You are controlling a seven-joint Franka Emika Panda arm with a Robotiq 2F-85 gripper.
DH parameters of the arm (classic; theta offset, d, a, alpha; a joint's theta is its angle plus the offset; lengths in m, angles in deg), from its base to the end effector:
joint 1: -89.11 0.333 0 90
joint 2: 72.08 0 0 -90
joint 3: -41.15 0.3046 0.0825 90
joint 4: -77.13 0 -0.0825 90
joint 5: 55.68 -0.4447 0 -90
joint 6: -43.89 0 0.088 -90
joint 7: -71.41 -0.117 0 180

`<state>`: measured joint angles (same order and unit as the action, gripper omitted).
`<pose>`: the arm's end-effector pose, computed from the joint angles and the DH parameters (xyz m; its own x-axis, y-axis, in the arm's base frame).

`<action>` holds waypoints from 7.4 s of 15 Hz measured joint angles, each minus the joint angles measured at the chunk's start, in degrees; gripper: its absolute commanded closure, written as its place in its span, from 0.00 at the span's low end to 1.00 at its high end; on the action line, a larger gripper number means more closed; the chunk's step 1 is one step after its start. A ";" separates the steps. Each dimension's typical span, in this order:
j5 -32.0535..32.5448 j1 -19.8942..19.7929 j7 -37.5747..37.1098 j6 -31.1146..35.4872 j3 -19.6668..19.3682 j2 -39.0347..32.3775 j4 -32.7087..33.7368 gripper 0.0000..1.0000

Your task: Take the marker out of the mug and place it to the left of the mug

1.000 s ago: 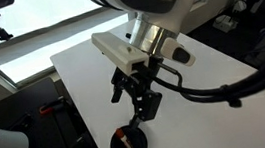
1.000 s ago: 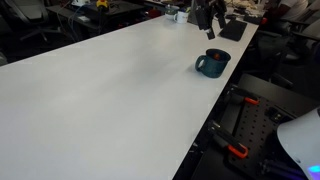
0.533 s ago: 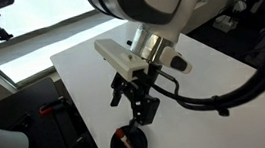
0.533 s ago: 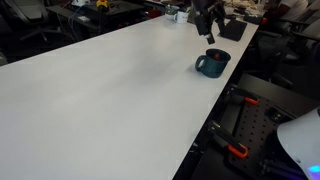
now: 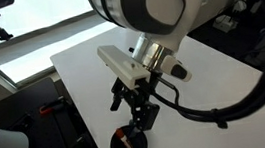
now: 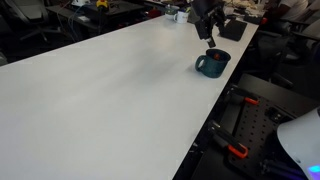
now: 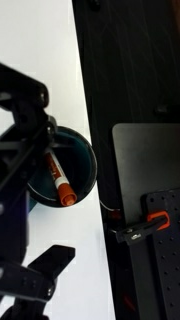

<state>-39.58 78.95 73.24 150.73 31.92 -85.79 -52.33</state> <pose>0.4527 -0.1894 0.1610 0.7760 -0.1760 -0.6057 -0.0786 -0.9798 0.1841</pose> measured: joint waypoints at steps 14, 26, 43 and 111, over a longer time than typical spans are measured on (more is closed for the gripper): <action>-1.70 -1.89 4.89 4.49 -0.41 -1.89 0.03 0.00; -3.82 -2.72 8.00 4.98 -0.41 -5.63 0.01 0.26; -4.48 -4.57 8.32 5.38 -0.41 -6.62 0.12 0.42; -4.41 -8.34 20.39 12.26 -1.87 -9.81 6.08 0.59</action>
<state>-43.99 70.61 93.64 162.99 30.05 -95.60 -46.25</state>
